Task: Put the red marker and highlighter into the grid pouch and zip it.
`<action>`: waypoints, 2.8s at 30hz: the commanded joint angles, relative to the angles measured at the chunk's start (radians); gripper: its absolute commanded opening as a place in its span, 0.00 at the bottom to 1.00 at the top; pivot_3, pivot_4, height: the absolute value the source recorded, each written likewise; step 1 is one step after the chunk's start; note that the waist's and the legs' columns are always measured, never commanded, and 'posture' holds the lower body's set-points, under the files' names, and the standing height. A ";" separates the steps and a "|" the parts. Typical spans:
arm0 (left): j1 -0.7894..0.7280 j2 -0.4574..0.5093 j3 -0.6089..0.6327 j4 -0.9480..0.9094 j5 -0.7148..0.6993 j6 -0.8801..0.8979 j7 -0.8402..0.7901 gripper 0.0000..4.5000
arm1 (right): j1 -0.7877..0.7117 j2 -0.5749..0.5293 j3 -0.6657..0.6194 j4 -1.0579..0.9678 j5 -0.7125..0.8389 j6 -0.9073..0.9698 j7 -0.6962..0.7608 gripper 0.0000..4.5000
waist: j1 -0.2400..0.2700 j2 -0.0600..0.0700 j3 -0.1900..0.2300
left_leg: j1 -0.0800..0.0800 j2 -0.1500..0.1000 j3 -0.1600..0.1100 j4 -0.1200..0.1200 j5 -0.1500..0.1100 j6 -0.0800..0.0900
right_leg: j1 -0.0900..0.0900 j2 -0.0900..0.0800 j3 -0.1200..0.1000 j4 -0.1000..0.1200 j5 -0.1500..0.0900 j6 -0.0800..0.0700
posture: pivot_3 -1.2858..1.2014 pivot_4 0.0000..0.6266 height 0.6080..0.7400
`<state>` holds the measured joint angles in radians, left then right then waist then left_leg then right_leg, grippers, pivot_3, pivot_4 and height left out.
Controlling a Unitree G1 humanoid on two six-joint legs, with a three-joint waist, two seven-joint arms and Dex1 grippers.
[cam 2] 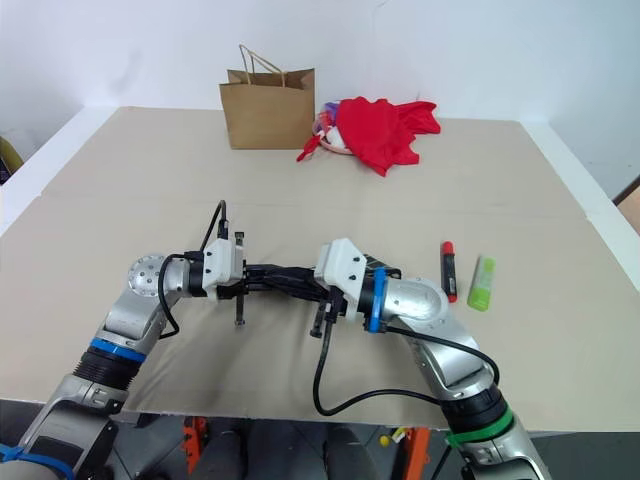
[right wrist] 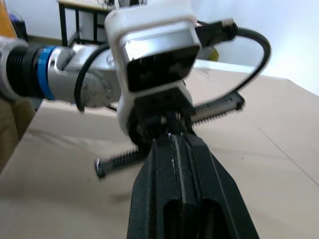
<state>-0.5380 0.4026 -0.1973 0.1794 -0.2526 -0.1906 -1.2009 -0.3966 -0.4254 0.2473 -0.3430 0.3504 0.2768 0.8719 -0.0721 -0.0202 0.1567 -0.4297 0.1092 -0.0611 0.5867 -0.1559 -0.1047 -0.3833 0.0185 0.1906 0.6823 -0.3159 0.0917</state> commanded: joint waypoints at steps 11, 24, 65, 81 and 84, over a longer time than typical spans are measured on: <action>-0.018 -0.032 0.000 -0.025 0.003 -0.016 0.021 0.00 | -0.032 -0.003 0.016 0.001 -0.009 0.001 0.028 0.00 | 0.000 0.000 0.000 | 0.000 0.000 -0.001 0.000 0.000 0.000 | 0.000 0.000 -0.001 0.000 0.000 0.000 | 0.52 0.24 1.00; -0.013 -0.008 0.012 -0.033 -0.007 -0.009 0.007 0.00 | 0.163 -0.201 -0.254 -0.118 0.107 0.065 0.022 0.94 | 0.001 0.000 0.000 | -0.001 -0.001 -0.001 0.000 0.000 0.000 | 0.000 -0.001 -0.001 0.000 -0.001 0.000 | 0.52 0.24 1.00; -0.004 0.016 0.010 -0.093 0.010 -0.037 0.051 0.00 | 0.364 0.033 -0.534 0.172 -0.046 0.191 -0.596 0.85 | -0.001 0.003 0.002 | -0.001 -0.009 -0.005 -0.002 0.002 0.003 | 0.003 -0.008 -0.004 0.000 -0.001 0.000 | 0.52 0.24 1.00; 0.001 0.023 0.013 -0.115 0.002 -0.016 0.067 0.00 | 0.306 0.008 -0.513 0.131 -0.033 0.187 -0.556 0.14 | -0.001 0.004 0.002 | 0.002 -0.010 -0.008 0.001 0.003 0.003 | 0.009 -0.008 -0.004 0.000 -0.003 0.003 | 0.52 0.24 1.00; -0.001 0.019 0.011 -0.118 -0.002 -0.011 0.065 0.00 | 0.252 -0.065 -0.523 0.092 0.004 0.161 -0.452 0.14 | -0.003 0.008 0.006 | 0.002 -0.011 -0.008 0.000 0.003 0.003 | 0.009 -0.008 -0.004 0.000 -0.003 0.003 | 0.52 0.24 1.00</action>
<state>-0.5280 0.4192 -0.1998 0.1003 -0.2376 -0.1974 -1.1436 -0.1100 -0.4578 -0.2496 -0.1909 0.3249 0.4720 0.3713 -0.0752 -0.0118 0.1623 -0.4282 0.0985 -0.0691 0.5871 -0.1528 -0.1021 -0.3746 0.0109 0.1865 0.6819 -0.3186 0.0952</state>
